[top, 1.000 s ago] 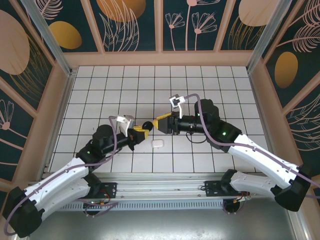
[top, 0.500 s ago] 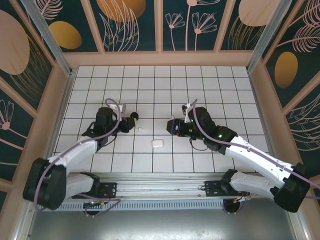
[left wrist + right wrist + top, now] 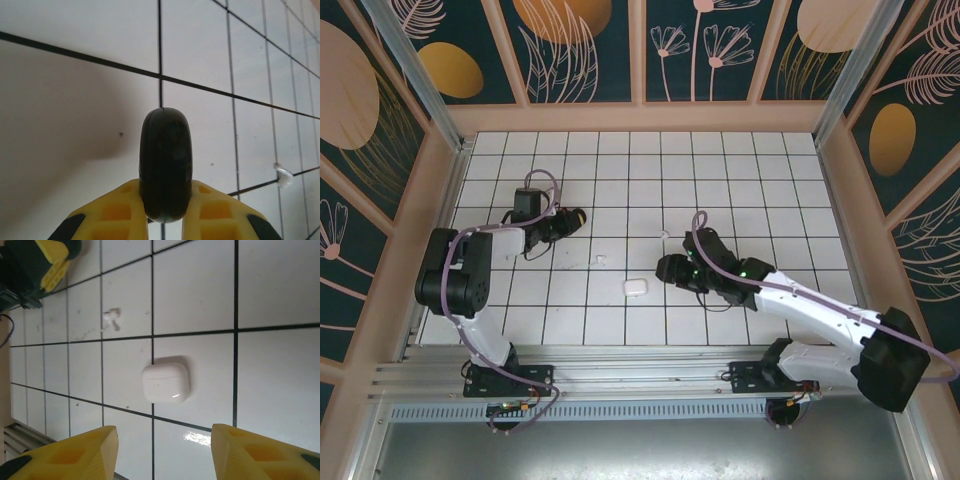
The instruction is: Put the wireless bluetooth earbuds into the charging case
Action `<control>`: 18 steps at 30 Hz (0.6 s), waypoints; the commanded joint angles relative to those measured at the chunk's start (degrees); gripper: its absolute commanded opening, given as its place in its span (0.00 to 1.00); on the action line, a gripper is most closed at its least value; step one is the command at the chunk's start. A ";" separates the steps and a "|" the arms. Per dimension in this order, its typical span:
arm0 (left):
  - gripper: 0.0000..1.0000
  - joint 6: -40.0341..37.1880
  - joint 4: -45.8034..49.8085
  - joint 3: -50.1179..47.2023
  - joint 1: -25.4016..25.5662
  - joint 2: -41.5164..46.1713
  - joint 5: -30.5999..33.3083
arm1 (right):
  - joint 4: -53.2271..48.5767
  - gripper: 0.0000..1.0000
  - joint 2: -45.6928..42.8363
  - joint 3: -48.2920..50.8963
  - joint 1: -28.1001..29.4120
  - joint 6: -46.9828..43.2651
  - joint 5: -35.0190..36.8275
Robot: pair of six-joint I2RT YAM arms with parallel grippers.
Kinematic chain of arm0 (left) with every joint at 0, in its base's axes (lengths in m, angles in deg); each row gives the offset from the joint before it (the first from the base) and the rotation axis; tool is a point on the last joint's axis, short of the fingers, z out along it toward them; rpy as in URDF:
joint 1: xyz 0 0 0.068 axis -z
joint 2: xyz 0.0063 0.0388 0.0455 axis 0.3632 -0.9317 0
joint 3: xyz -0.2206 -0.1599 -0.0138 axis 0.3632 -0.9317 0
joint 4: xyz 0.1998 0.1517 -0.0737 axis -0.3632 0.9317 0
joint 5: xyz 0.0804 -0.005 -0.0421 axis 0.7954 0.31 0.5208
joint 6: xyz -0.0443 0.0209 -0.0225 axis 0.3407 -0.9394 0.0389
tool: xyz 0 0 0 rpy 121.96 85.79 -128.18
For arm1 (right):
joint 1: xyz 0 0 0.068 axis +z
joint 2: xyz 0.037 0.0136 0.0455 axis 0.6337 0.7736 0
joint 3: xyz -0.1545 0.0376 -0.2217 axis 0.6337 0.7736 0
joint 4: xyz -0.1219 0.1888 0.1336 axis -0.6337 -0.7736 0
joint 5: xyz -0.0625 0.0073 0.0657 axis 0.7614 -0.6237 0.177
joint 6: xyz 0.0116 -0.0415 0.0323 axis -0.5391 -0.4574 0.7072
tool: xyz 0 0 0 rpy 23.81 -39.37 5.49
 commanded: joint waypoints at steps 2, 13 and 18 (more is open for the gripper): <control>0.15 -0.25 2.04 2.14 -0.11 -0.90 3.17 | -1.59 0.54 4.18 -1.05 2.25 2.47 1.76; 0.54 -5.73 11.61 4.76 -0.10 4.83 12.68 | -8.38 0.64 20.02 -12.46 7.15 1.90 4.67; 0.59 -7.21 14.72 3.53 -0.11 11.17 15.34 | -10.95 0.66 26.18 -17.34 8.37 1.52 6.64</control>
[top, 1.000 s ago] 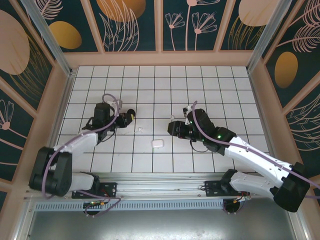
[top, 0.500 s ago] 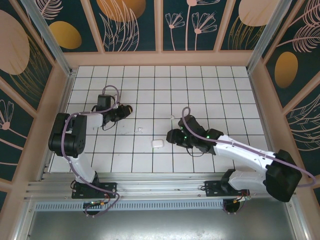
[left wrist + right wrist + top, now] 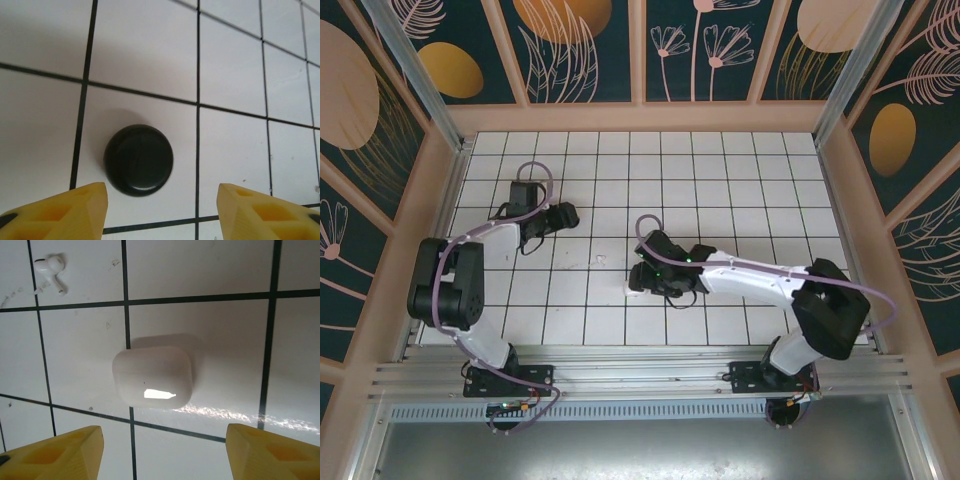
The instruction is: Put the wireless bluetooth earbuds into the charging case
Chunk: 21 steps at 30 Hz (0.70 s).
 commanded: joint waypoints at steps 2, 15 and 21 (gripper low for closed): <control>0.60 -1.78 3.21 -1.84 -0.11 6.82 2.55 | -5.51 0.67 4.86 -5.02 1.29 -0.06 3.24; 0.67 0.93 2.57 -19.27 0.06 24.62 -2.68 | -11.69 0.75 17.87 -15.59 2.42 -2.49 5.70; 0.68 1.97 2.75 -22.29 0.07 29.30 -4.07 | -13.30 0.75 21.29 -17.48 3.18 -2.85 5.79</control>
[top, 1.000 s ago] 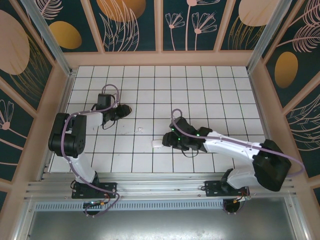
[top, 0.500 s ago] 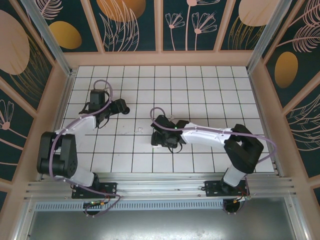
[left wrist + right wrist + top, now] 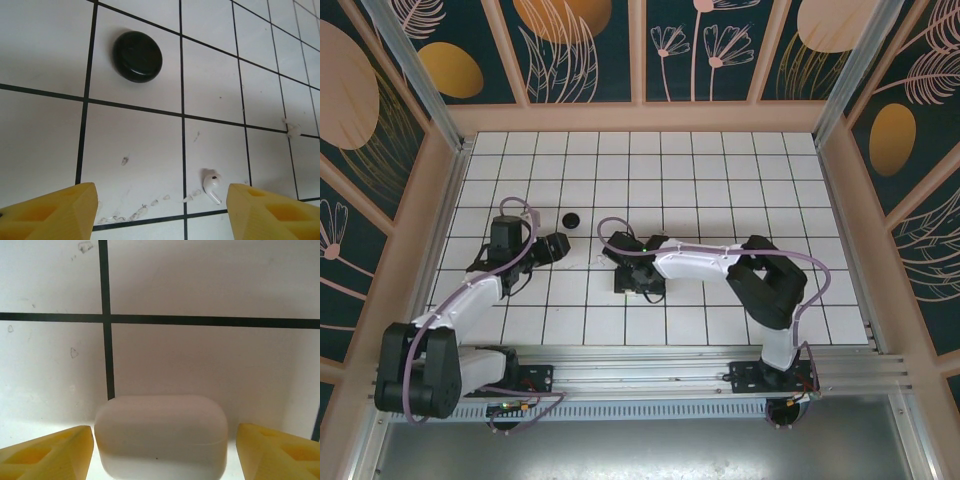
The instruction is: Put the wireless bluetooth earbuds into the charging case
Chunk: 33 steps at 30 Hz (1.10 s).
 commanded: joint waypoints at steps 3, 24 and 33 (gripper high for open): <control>0.68 1.37 0.23 -1.72 0.07 2.97 -2.51 | -4.19 0.73 2.96 -2.16 1.04 -1.13 1.24; 0.62 8.98 -19.43 -9.59 11.22 21.16 -9.32 | 8.64 0.53 -25.62 8.83 -3.49 4.23 2.85; 0.62 4.41 -37.40 -9.74 26.88 17.15 -2.85 | 11.84 0.53 -37.34 10.52 -7.09 5.80 -0.43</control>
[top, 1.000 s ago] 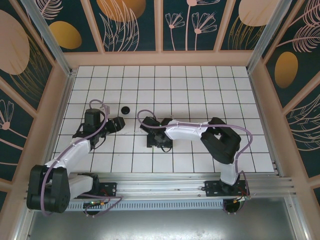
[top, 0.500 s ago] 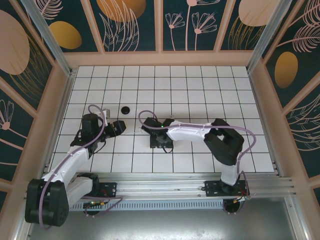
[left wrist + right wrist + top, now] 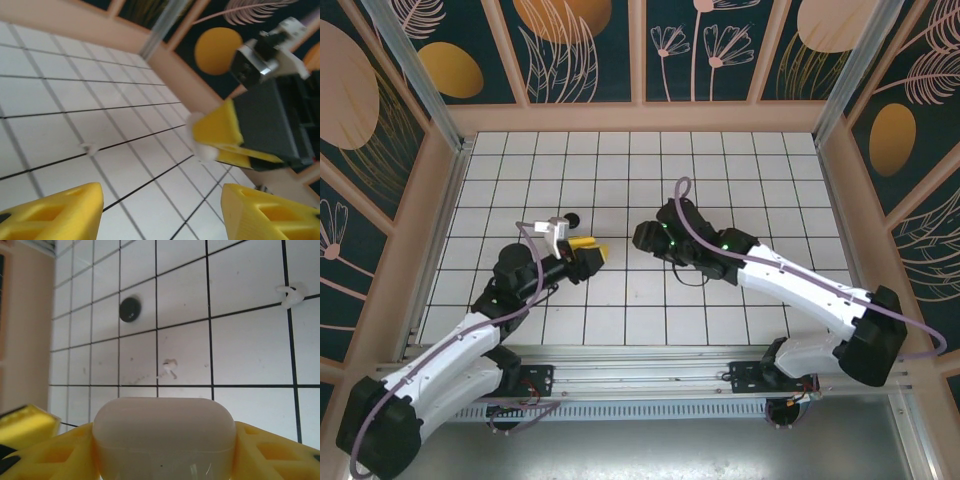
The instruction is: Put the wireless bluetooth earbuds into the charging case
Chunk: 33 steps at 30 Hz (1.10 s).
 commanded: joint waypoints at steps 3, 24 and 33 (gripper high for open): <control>0.62 -3.98 -16.43 0.00 6.78 -5.43 4.85 | 3.21 0.53 -4.46 2.34 -1.44 2.37 -2.54; 0.48 -3.14 -37.85 8.60 16.37 -29.29 11.02 | 9.99 0.53 -8.84 5.94 -2.11 6.20 -8.96; 0.16 1.18 -38.15 8.32 16.37 -29.91 12.77 | 12.67 0.58 -10.83 9.60 -2.07 6.85 -9.10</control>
